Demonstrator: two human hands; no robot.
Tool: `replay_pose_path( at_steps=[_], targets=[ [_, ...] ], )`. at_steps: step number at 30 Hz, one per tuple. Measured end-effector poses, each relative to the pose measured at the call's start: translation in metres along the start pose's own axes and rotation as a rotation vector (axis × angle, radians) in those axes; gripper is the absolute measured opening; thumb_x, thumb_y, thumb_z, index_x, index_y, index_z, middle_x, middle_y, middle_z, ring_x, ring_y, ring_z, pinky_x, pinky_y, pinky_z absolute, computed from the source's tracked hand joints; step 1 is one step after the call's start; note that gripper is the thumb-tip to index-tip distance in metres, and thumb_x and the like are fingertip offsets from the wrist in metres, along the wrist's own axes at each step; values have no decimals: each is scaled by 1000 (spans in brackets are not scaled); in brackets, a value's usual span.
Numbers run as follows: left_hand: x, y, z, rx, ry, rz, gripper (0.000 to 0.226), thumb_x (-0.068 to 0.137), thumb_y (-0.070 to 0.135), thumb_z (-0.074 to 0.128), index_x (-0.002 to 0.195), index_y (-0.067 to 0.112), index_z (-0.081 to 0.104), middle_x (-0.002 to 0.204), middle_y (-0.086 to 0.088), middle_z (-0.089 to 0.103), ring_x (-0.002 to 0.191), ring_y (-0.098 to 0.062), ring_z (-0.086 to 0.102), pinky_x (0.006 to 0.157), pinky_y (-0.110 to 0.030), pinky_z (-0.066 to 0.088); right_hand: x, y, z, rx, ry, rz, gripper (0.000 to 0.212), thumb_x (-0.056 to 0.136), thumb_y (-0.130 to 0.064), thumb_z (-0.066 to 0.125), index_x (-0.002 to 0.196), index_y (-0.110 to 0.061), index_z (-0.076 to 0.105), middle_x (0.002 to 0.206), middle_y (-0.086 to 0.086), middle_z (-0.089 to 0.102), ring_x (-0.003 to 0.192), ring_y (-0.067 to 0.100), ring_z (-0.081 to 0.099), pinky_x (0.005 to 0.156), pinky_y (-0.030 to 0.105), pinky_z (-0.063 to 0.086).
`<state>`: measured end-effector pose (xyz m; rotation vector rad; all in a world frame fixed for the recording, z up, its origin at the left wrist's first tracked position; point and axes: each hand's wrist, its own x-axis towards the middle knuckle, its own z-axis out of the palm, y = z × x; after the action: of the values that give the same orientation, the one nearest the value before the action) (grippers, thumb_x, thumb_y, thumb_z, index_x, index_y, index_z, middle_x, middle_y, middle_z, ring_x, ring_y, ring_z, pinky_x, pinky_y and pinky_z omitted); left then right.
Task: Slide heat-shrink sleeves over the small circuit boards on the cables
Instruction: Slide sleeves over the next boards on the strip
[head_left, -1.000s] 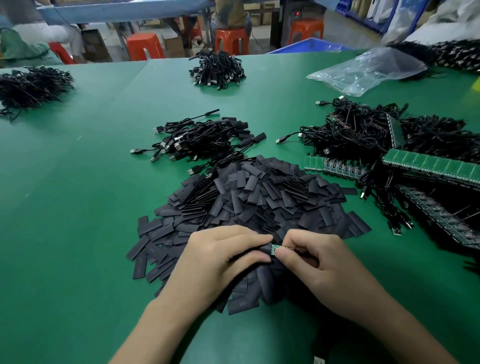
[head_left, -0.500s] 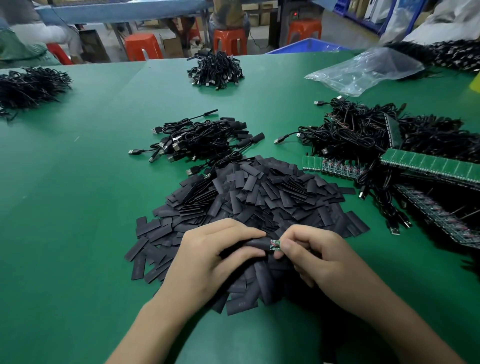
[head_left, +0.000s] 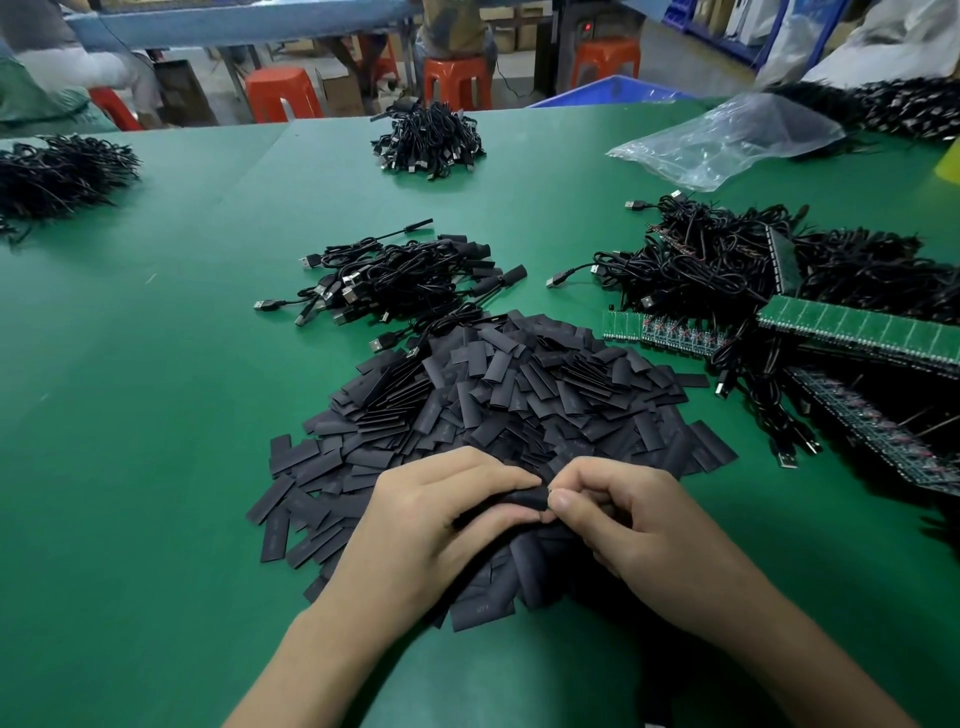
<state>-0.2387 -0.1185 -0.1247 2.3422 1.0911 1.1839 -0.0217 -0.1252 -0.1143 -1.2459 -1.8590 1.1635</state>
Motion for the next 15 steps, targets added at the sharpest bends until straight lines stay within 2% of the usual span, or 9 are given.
replay_pose_path(
  at_steps=[2, 6, 10, 15],
  targets=[
    [0, 0, 0, 15, 26, -23, 16, 91, 26, 77, 104, 16, 77, 98, 10, 71, 90, -3, 67, 81, -18, 51, 0, -1, -1, 14, 33, -4, 15, 101, -24, 63, 87, -26, 68, 60, -12, 55, 53, 1, 50, 56, 15, 39],
    [1, 1, -2, 27, 81, -73, 17, 87, 23, 80, 102, 14, 79, 97, 9, 72, 89, -4, 68, 79, -19, 52, 1, -2, -3, 125, 83, 15, 15, 100, -16, 64, 86, -21, 67, 61, -8, 58, 52, 15, 59, 57, 28, 51],
    [0, 3, -2, 30, 78, -62, 17, 87, 23, 79, 101, 12, 79, 97, 7, 73, 89, -5, 68, 80, -20, 53, 1, -4, -1, 109, 84, 5, 19, 99, -15, 64, 81, -22, 66, 57, -11, 57, 51, 10, 55, 55, 24, 46],
    [-1, 3, 1, 56, 74, -21, 16, 88, 21, 80, 102, 12, 79, 97, 5, 72, 89, -7, 68, 78, -25, 55, 1, -5, 0, 99, 61, 19, 21, 98, -17, 65, 79, -23, 66, 56, -11, 57, 50, 9, 53, 54, 25, 44]
  ],
)
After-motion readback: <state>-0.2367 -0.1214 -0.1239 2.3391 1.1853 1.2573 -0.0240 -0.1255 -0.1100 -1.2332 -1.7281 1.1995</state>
